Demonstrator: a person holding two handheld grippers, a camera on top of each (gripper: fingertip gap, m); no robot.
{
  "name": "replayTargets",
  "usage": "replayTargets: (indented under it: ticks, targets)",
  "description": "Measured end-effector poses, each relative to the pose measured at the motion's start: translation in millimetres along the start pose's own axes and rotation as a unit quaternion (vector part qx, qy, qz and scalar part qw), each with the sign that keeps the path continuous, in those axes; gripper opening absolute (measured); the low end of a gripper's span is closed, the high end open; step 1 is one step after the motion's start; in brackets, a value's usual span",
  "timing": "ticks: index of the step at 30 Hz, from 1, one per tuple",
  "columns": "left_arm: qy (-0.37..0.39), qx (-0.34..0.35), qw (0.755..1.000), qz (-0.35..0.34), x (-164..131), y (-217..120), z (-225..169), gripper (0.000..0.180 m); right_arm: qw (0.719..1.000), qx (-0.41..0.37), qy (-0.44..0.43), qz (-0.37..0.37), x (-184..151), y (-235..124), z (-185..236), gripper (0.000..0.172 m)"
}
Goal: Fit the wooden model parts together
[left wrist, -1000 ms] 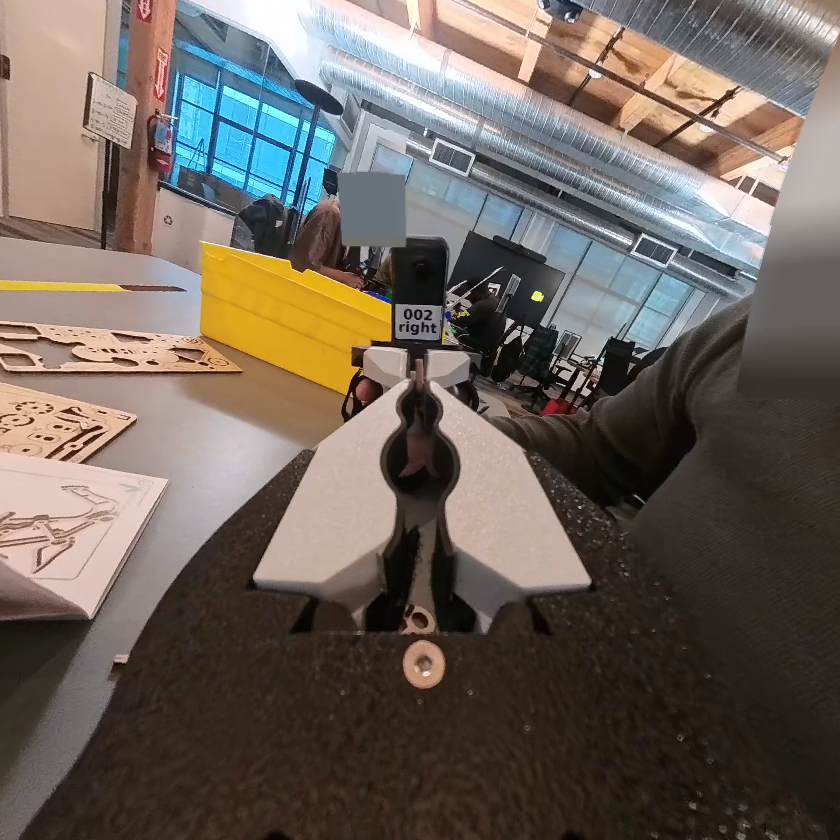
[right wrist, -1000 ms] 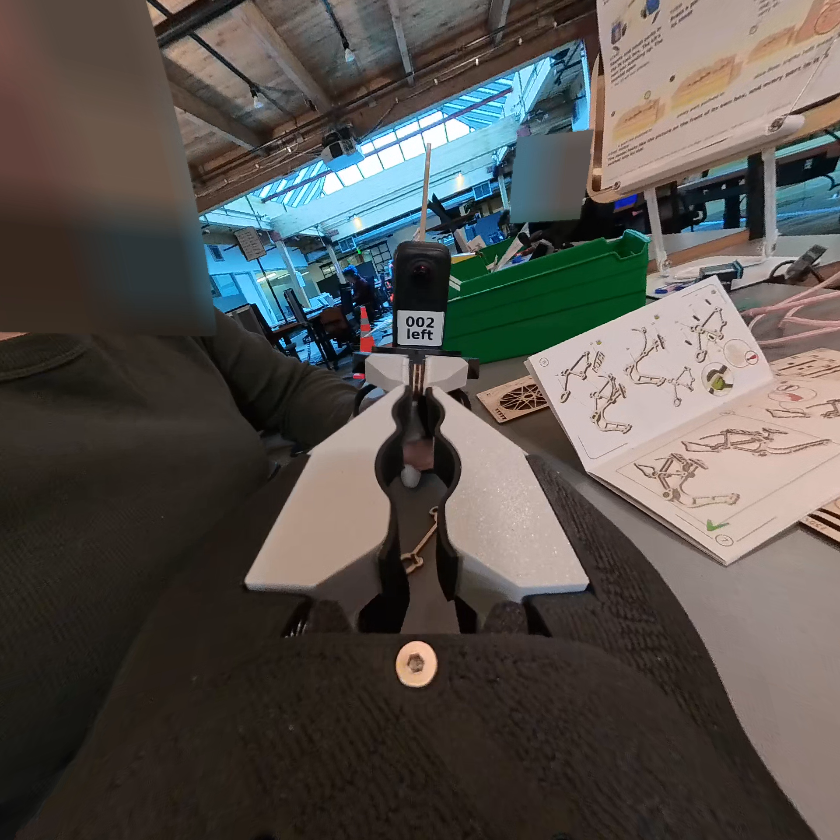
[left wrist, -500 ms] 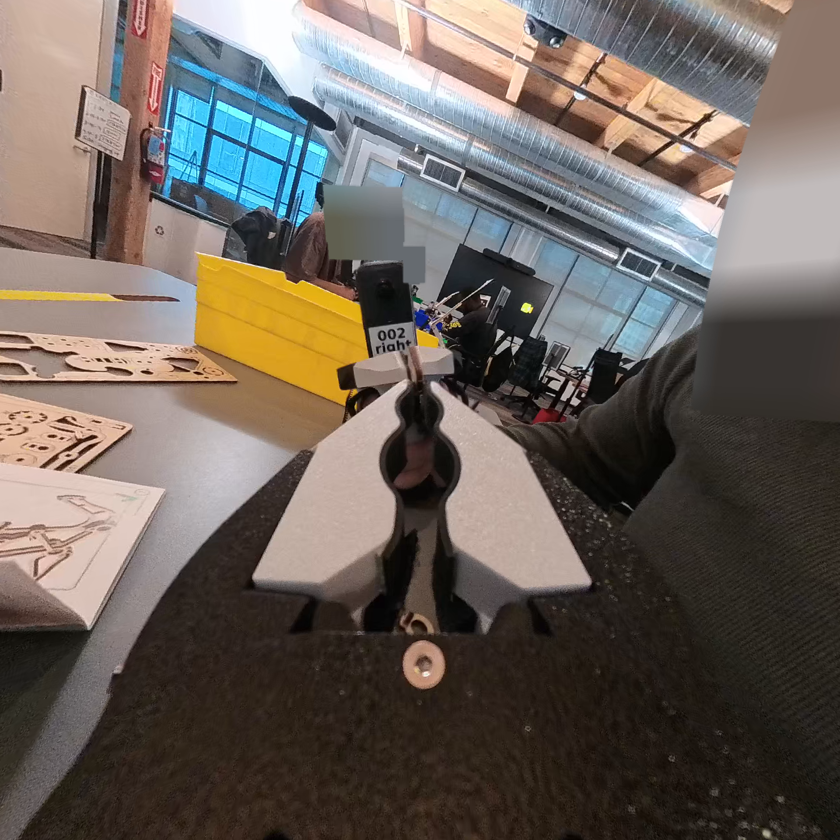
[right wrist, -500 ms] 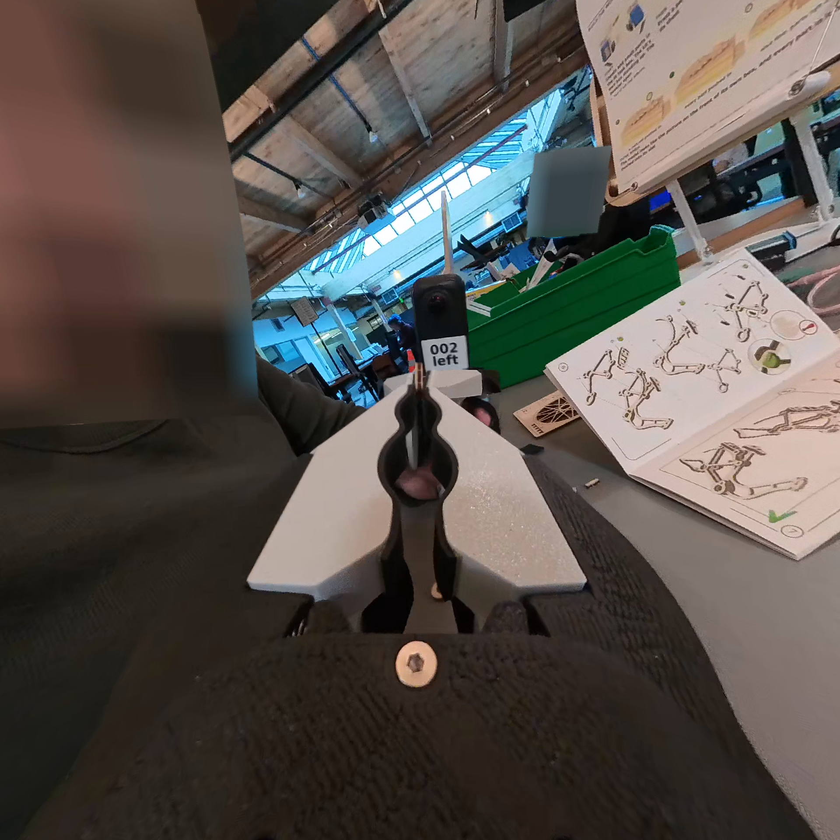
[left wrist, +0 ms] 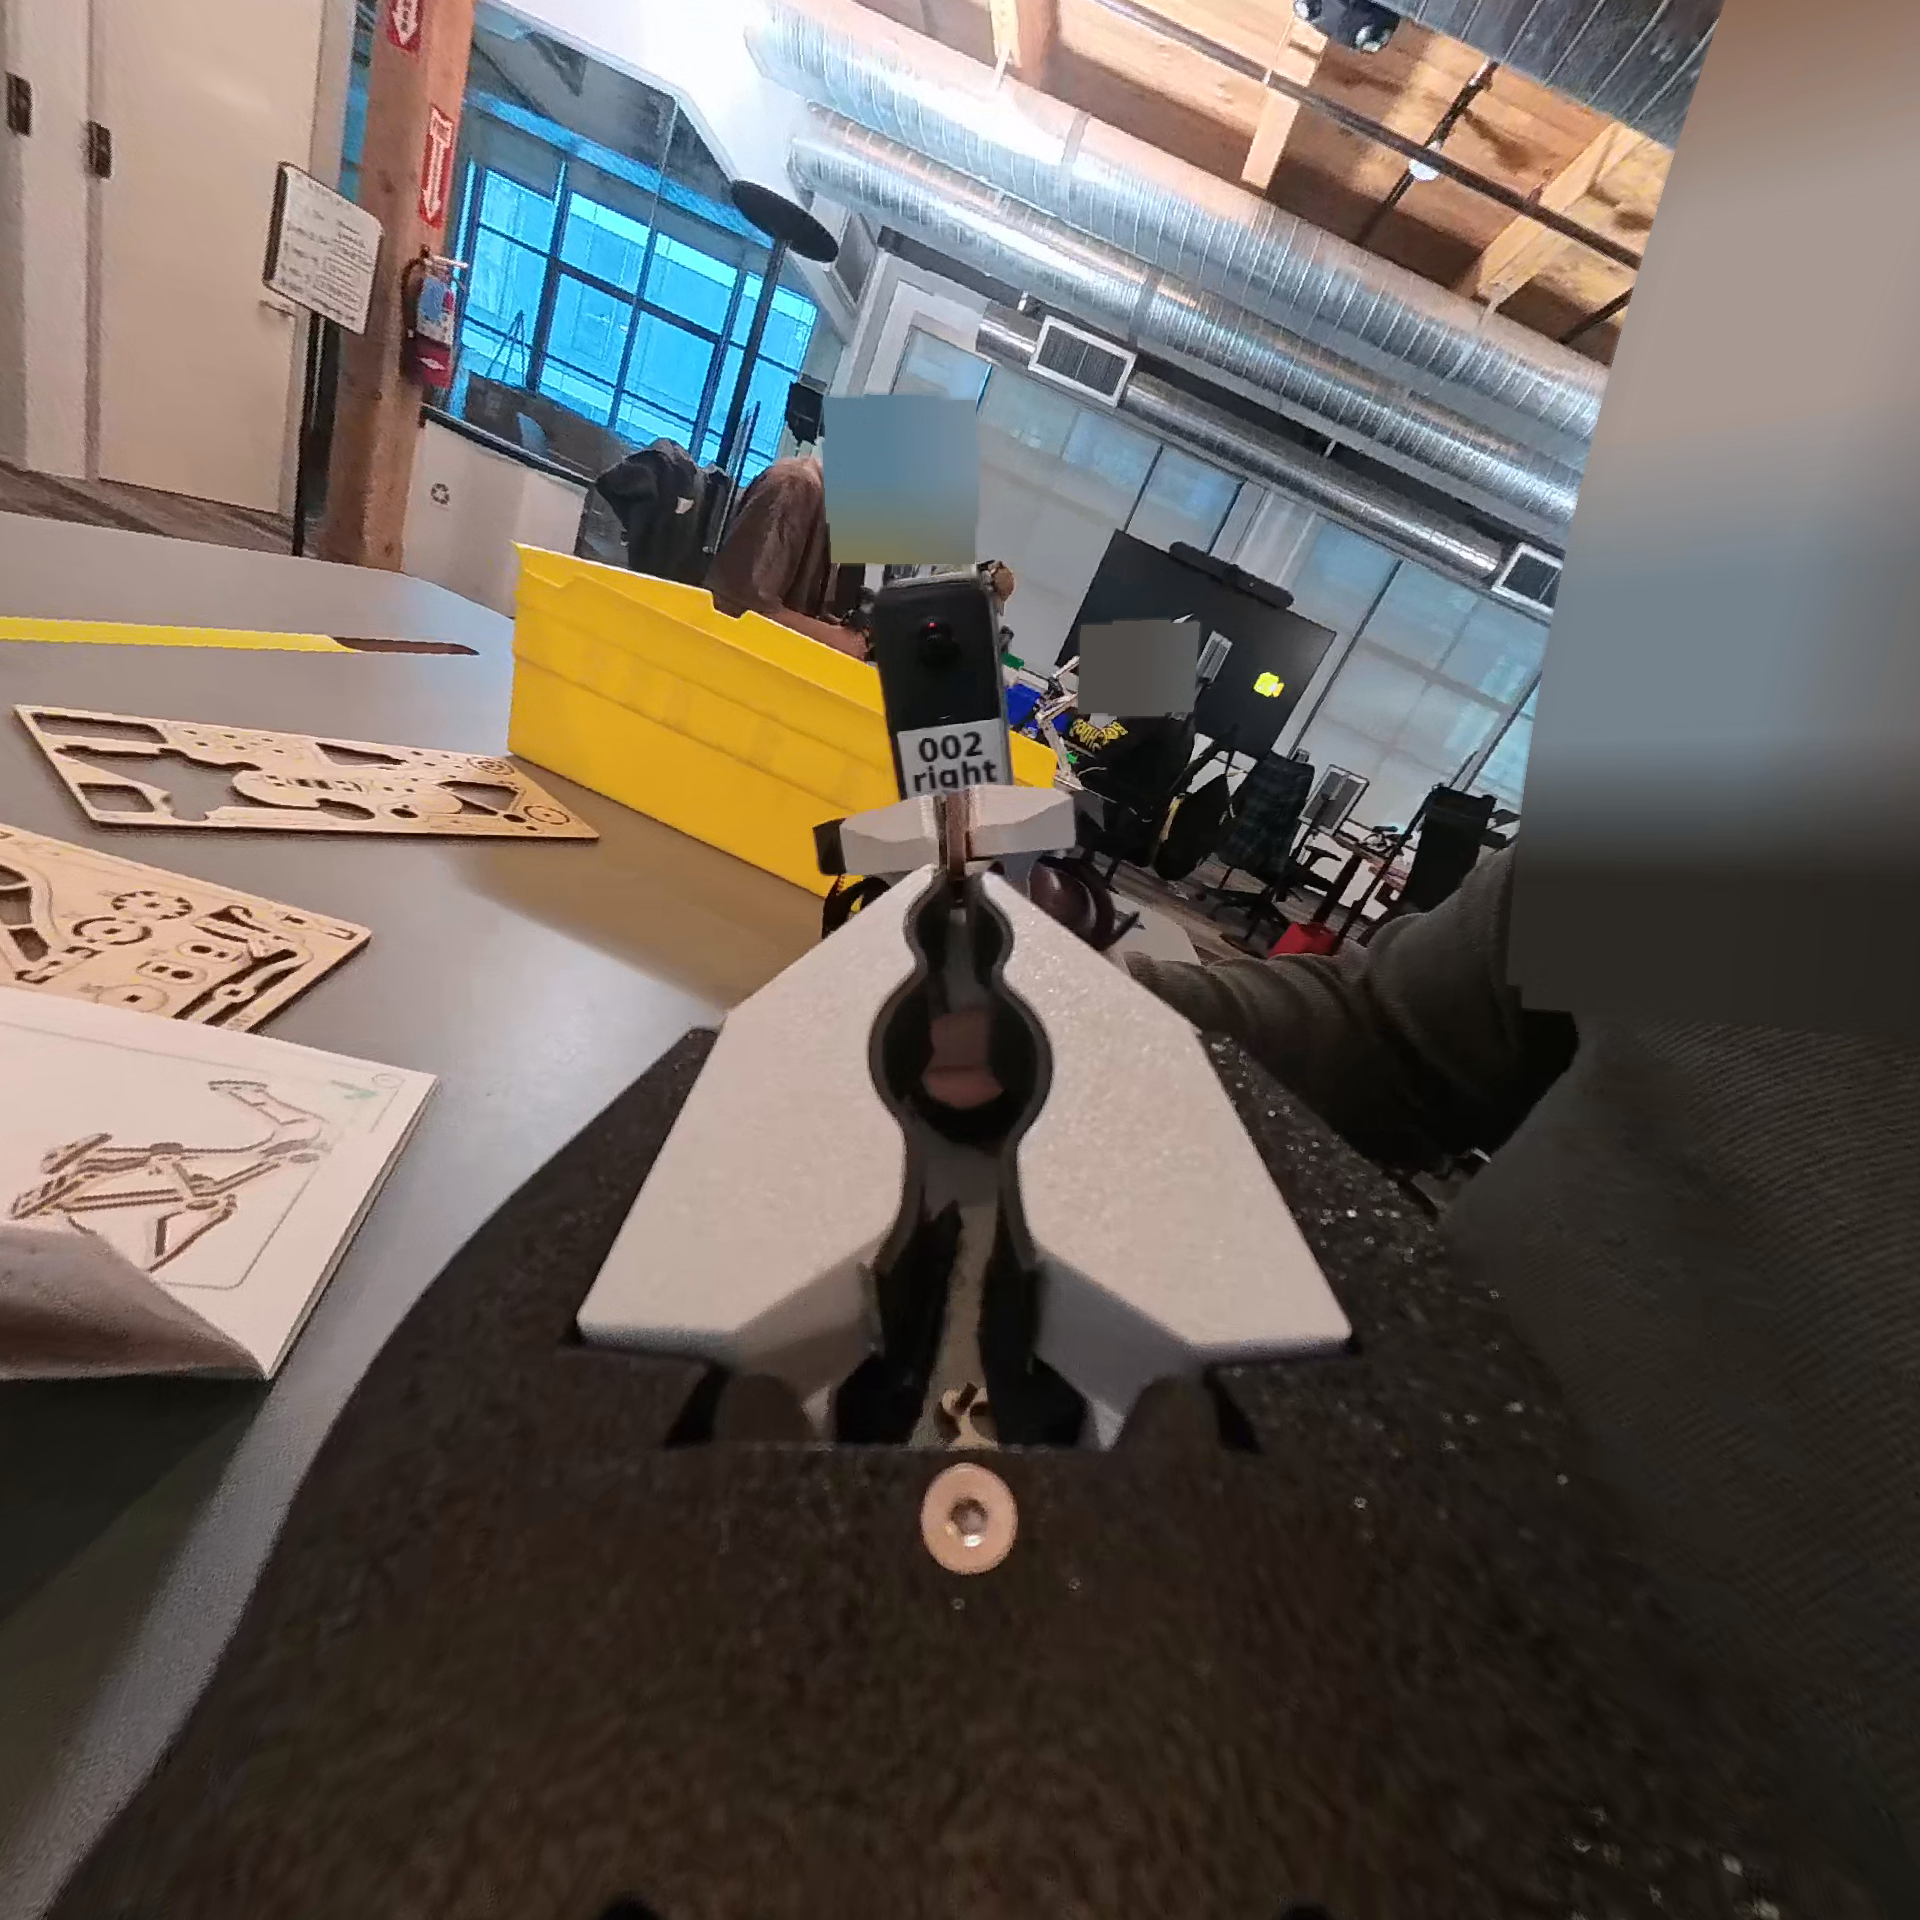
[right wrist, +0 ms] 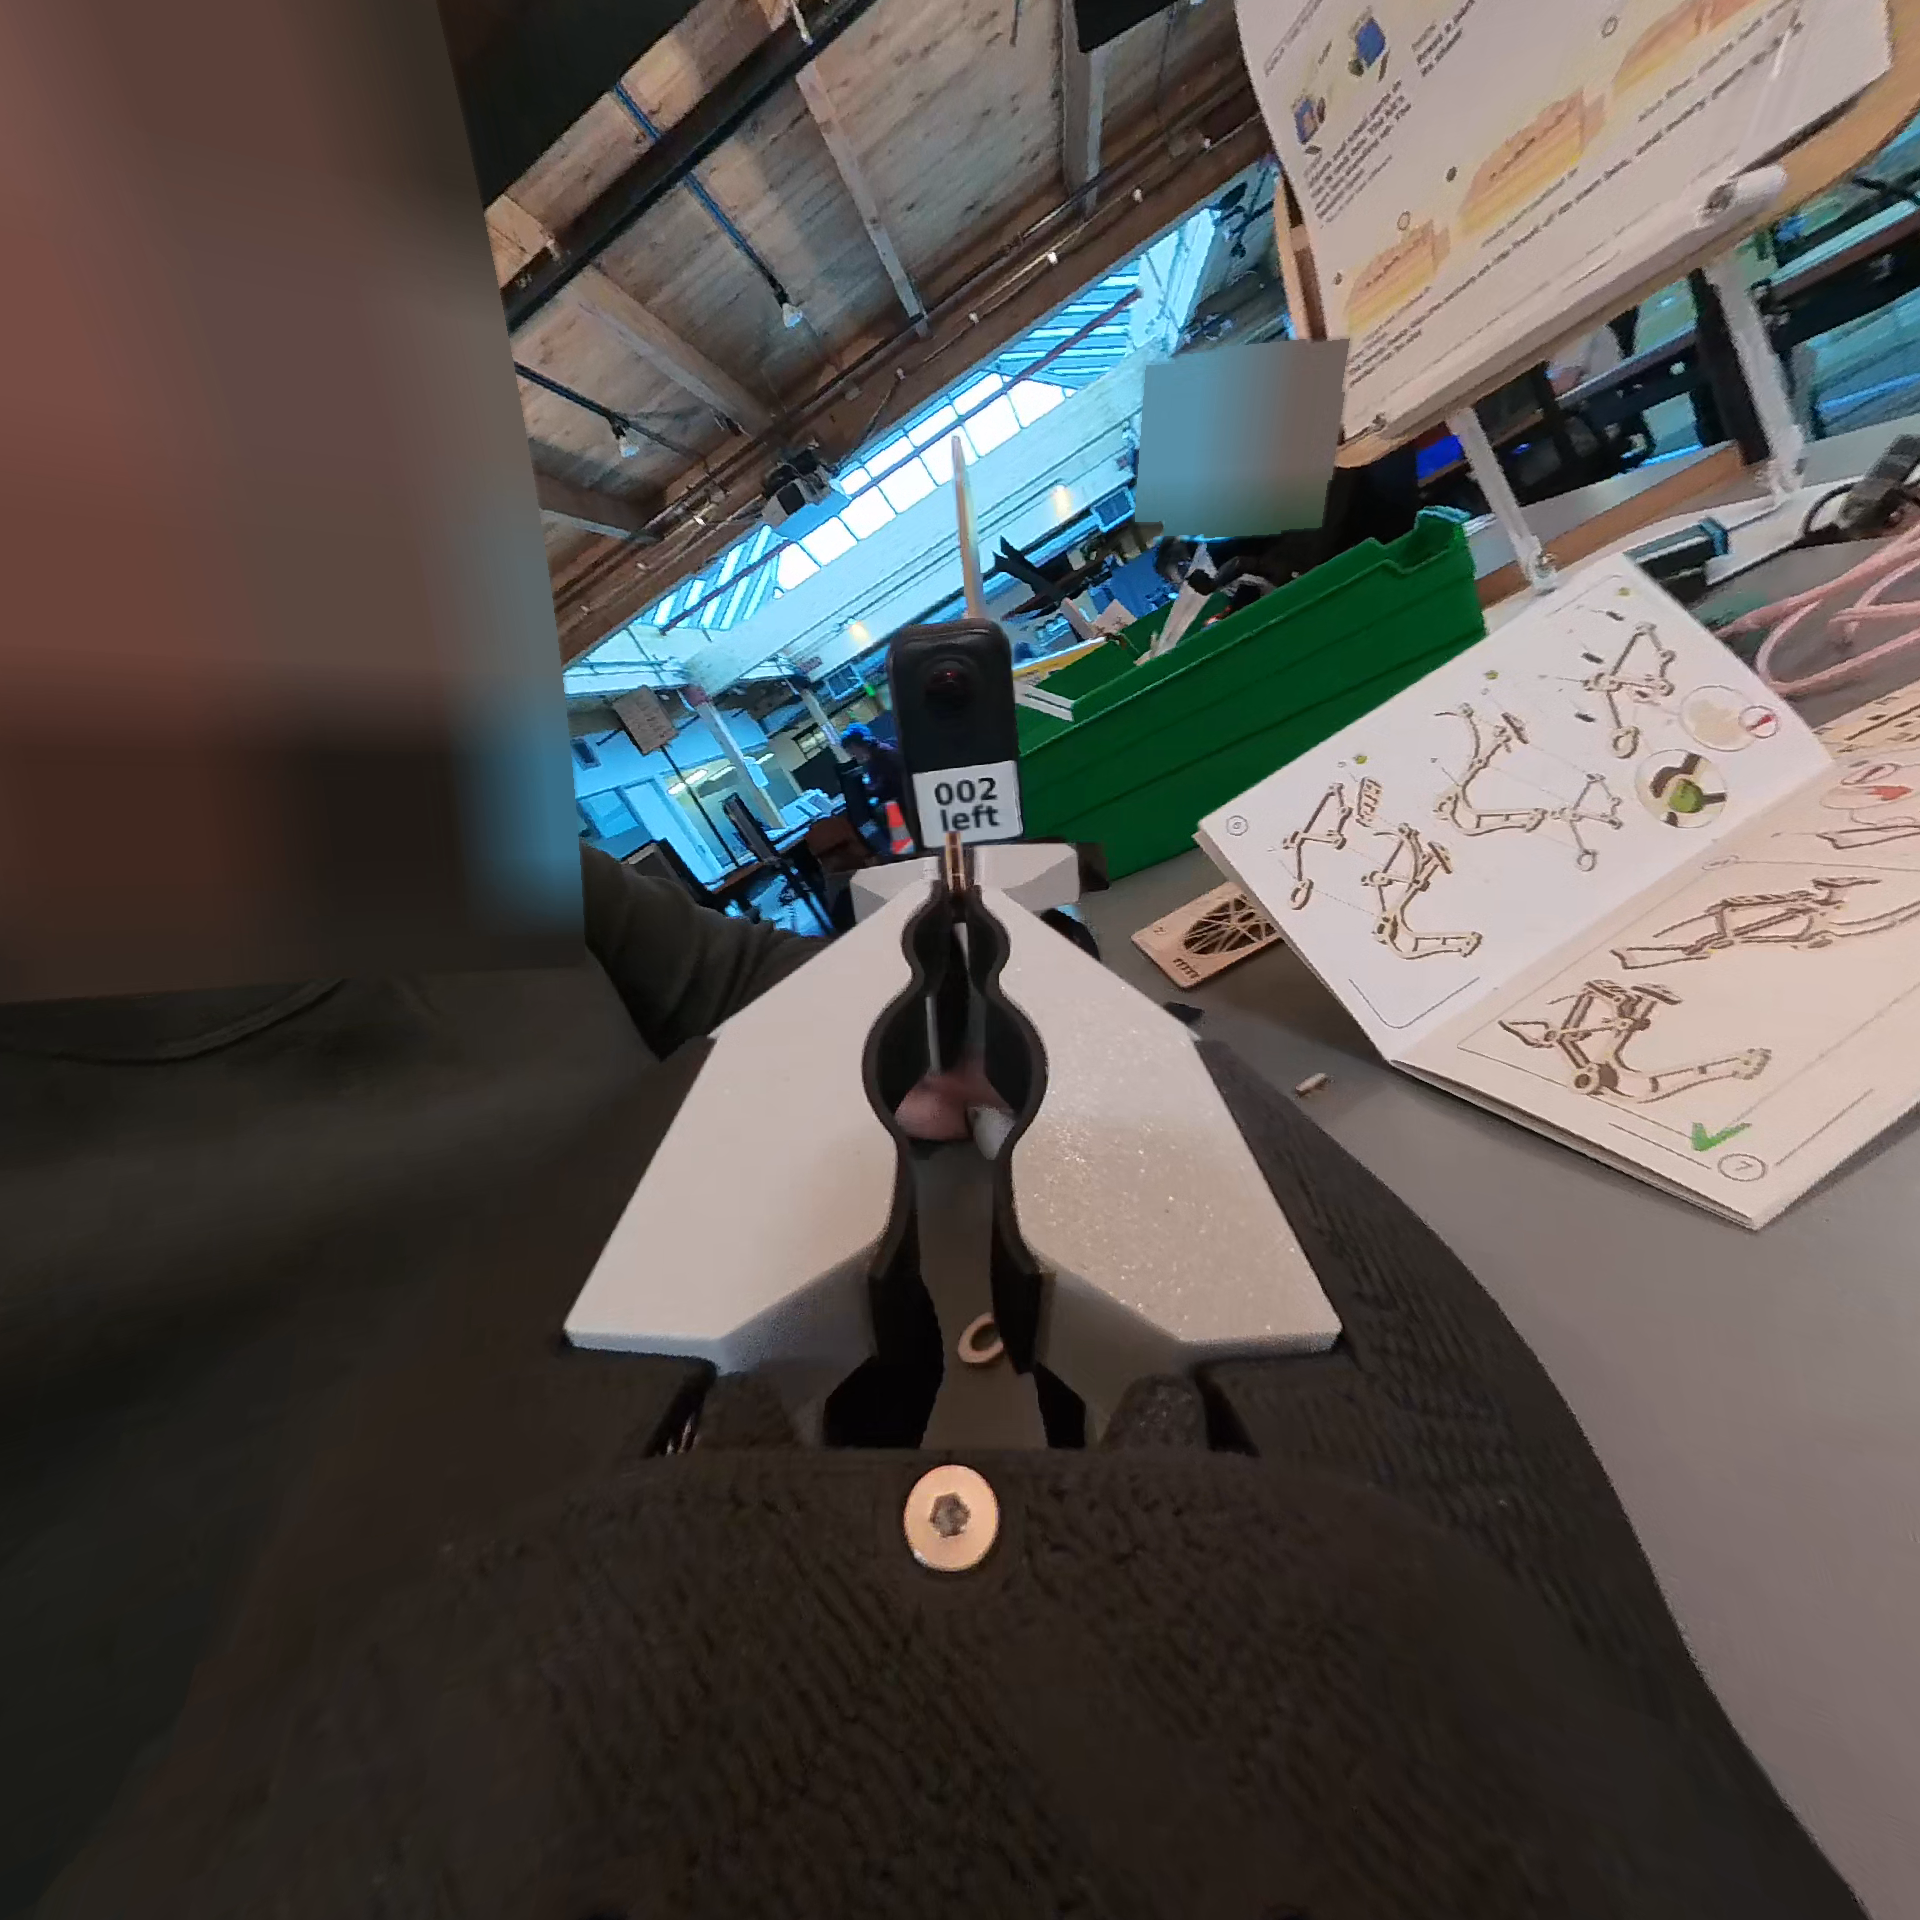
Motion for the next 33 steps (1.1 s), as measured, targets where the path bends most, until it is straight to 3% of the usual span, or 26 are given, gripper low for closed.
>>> replayTargets:
  ticks: [17, 24, 26, 33]
  targets:
    - [0.016, 0.034, 0.998, 0.041, -2.0, 1.5, 1.6, 0.001, 0.991, -0.067, -0.09, 0.069, 2.1, 0.5, 4.3, 0.002]
    - [0.0, 0.005, 0.999, 0.034, -1.4, 1.7, 1.7, 0.008, 0.994, -0.052, -0.073, 0.064, 3.1, 0.9, 4.8, 0.001]
    - [0.002, 0.013, 0.999, 0.037, -1.4, 2.2, 2.1, 0.002, 0.994, -0.048, -0.072, 0.067, 3.5, 0.7, 4.9, 0.001]
    - [0.11, 0.074, 0.989, 0.061, -0.9, 0.7, -7.6, 0.001, 0.984, -0.08, -0.118, 0.11, 3.3, 1.9, 7.0, 0.003]
Point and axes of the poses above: each gripper's, where its closed fingertips meet, y out along the fingers, x out of its top, z = x × y across the jaws, the point moved 10 cm from there along -y, back along the fingers, and after that the axes turned 8 degrees about x, right-handed, at the moved point
